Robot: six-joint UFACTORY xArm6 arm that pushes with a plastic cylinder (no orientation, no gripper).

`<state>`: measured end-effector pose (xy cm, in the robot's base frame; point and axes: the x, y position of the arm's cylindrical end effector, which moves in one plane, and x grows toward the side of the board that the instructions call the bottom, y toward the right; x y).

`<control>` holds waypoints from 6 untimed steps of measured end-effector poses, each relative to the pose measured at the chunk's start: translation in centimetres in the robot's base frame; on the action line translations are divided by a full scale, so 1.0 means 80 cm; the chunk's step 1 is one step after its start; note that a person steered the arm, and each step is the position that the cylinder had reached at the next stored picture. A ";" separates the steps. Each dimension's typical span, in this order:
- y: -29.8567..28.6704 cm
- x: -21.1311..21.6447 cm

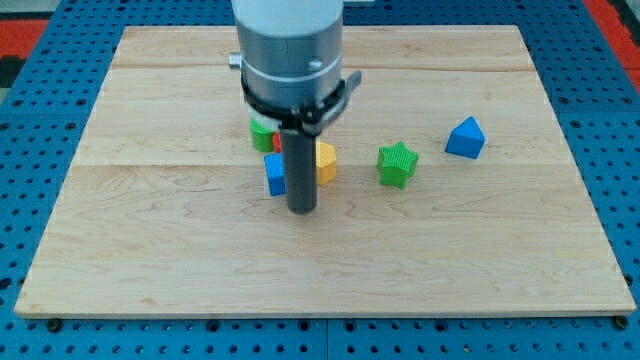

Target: Push the green circle slightly into the bottom side of the red star

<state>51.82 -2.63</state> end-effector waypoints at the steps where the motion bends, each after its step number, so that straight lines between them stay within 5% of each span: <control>1: -0.075 -0.011; 3: -0.079 -0.102; 6: -0.062 -0.142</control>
